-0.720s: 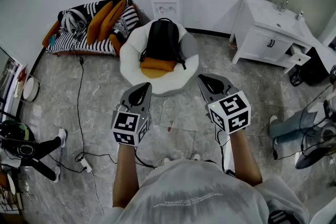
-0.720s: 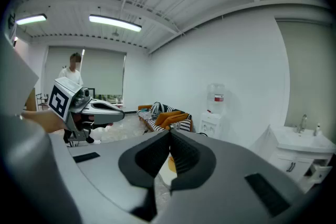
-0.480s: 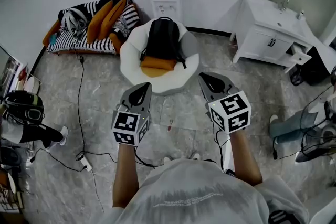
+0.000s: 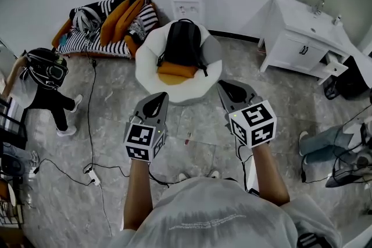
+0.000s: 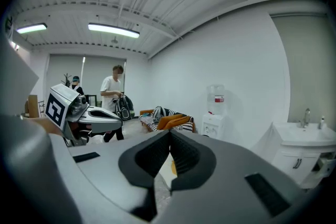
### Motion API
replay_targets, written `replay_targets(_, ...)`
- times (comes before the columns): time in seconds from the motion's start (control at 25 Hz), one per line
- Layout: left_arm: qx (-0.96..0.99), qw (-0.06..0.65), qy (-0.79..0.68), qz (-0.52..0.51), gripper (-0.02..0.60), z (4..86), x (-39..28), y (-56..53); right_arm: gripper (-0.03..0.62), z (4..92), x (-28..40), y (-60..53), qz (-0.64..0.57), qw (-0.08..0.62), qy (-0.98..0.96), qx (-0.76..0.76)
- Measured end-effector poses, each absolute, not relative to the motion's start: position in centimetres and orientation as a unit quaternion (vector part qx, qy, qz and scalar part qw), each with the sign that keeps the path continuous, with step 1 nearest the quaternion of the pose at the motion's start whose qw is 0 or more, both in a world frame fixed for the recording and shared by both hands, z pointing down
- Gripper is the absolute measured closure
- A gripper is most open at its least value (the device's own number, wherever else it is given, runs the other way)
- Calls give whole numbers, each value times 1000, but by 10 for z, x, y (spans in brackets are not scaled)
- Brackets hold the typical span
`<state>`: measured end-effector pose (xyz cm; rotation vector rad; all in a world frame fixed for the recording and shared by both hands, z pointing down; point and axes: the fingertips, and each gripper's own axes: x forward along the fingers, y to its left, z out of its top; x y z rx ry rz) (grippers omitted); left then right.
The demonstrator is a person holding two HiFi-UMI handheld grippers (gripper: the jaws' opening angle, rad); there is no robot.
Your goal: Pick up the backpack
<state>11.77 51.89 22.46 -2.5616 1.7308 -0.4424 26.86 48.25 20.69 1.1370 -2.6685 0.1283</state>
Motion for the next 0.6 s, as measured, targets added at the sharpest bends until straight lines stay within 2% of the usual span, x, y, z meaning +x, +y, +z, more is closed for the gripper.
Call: replay_targets(0.6,-802,4,582,-135,554,236,168,527,592,219,317,479,43,125,-925,356)
